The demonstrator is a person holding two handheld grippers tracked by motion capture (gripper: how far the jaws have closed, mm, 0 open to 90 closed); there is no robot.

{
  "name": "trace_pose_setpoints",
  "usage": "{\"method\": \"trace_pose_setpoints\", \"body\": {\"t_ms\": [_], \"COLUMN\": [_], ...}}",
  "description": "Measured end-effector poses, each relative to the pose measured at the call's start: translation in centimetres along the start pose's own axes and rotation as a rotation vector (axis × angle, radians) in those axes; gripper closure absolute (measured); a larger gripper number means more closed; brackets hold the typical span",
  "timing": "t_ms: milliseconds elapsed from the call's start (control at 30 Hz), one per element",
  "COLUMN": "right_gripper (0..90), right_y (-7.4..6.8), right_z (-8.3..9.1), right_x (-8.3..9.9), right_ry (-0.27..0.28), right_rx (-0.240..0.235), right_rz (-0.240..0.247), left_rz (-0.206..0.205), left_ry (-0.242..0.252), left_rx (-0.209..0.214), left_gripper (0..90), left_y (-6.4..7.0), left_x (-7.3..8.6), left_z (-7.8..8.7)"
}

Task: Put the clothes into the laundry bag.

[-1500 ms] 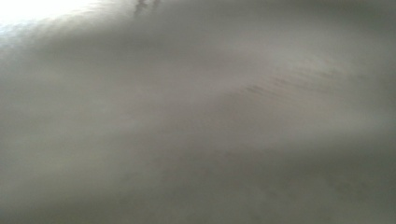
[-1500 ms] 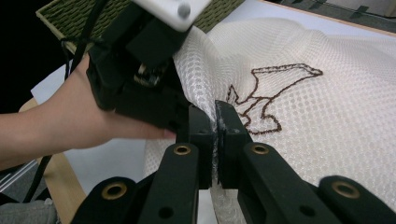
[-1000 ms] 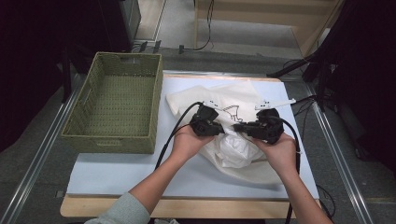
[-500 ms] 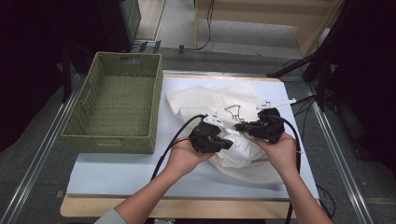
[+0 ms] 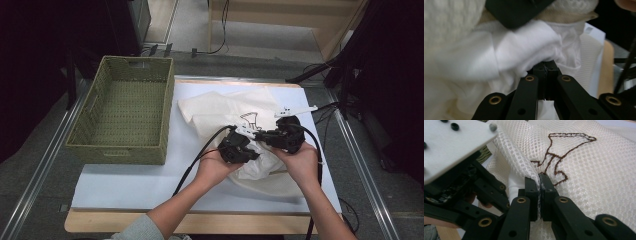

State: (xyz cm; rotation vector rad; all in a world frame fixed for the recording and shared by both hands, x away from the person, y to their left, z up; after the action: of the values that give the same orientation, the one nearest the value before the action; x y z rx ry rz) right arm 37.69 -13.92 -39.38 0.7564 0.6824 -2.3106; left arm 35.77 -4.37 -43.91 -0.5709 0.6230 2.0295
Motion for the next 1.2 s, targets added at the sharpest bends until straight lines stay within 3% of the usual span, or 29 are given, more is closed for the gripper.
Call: {"method": "trace_pose_setpoints", "body": {"t_ms": [167,300,567,733,833,1200], "right_gripper": [87.9,88.1,88.3,88.4,88.4,88.3], "right_y": [-0.3,-0.5,-0.9,-1.2,-1.1,0.9], "right_z": [0.0,0.3,0.5,0.6,0.6,-0.6], "right_x": [-0.1,-0.2,-0.4,-0.5,-0.5,0.4], "right_ry": [0.001,0.009,0.012,0.019,0.023,-0.019], "right_rx": [-0.009,-0.013,-0.021,-0.024,-0.021,0.017], "right_rz": [0.000,0.004,0.008,0.011,0.012,-0.008], "left_rz": [0.004,0.019,0.081,0.120,0.147,0.108], "left_ry": [-0.001,0.003,0.042,0.075,0.078,0.050], "left_rx": [-0.047,-0.061,-0.125,-0.135,-0.110,-0.036], "left_gripper": [90.0,90.0,90.0,90.0,90.0,90.0], "left_y": [-1.1,-2.1,-4.8,-6.0,-6.4,-5.0], "left_x": [-0.8,-1.2,-2.0,-2.2,-2.0,-0.8], "left_z": [-0.7,-0.8,-0.3,0.4,0.6,1.5]}}
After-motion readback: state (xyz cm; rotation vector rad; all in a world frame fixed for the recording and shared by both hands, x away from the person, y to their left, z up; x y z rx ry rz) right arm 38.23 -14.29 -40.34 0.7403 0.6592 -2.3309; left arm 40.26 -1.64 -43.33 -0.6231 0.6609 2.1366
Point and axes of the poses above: each handheld gripper's, and its own axes: z roughly backward along the jaws, x roughly out of its underside, y roughly to its right, the point moved 6 cm from there along -z, roughly forward along the jaws, and after that the axes turned 7 degrees about -y, right-handed, at the moved point
